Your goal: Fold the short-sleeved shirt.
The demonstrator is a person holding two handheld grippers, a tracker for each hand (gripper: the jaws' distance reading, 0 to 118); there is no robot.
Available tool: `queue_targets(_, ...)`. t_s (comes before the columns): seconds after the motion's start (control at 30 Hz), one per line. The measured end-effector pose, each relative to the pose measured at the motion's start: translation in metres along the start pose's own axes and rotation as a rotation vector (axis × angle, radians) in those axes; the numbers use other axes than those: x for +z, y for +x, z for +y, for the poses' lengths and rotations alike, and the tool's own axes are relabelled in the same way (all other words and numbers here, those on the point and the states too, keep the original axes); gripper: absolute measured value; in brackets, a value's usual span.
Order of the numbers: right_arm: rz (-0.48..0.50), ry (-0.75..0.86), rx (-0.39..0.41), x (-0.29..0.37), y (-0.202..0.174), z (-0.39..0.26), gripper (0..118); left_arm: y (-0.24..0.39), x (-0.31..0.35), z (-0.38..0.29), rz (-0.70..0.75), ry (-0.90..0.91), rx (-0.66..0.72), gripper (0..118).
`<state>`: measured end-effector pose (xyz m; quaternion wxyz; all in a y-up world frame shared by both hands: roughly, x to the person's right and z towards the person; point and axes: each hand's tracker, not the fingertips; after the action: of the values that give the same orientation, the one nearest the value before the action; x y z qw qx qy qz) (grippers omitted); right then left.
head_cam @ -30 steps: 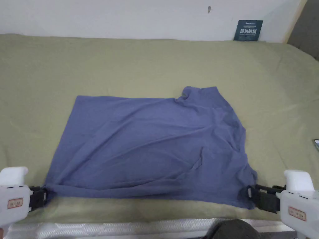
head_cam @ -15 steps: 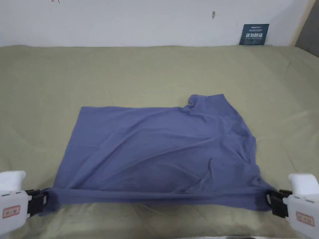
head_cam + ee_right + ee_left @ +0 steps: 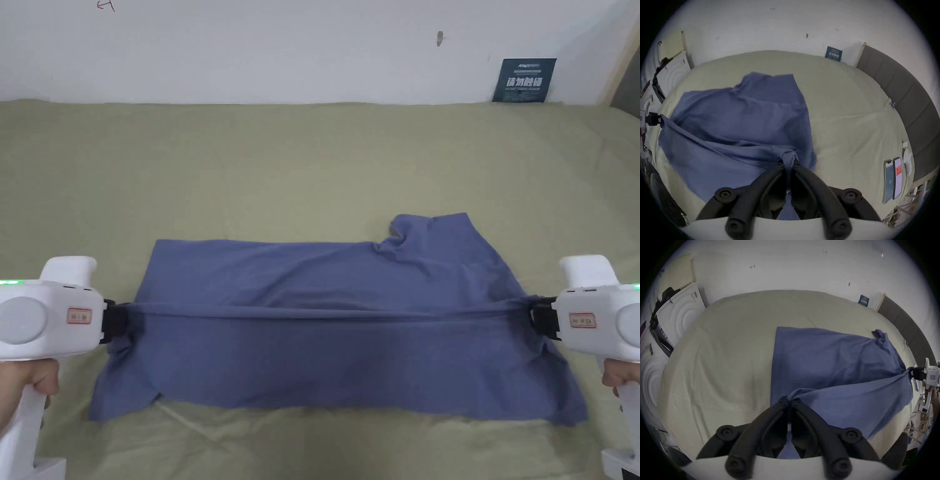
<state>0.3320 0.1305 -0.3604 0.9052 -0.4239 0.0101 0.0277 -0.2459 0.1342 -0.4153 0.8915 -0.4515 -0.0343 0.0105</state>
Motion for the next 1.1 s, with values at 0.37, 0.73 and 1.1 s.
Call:
queue_targets(0.37, -0.018, 0.024, -0.107, -0.028, 0.023, -0.004, 0, 0.006, -0.026, -0.007, 0.071, -0.013, -0.036, 0)
queue_targets(0.73, -0.032, 0.049, -0.179, 0.036, 0.044, -0.072, 0, 0.007, 0.016, -0.062, -0.021, -0.025, 0.038, 116)
queue_targets(1.1, 0.006, -0.034, -0.133, 0.020, 0.022, -0.095, 82, 0.021, -0.026, -0.073, 0.074, -0.125, 0.033, 7)
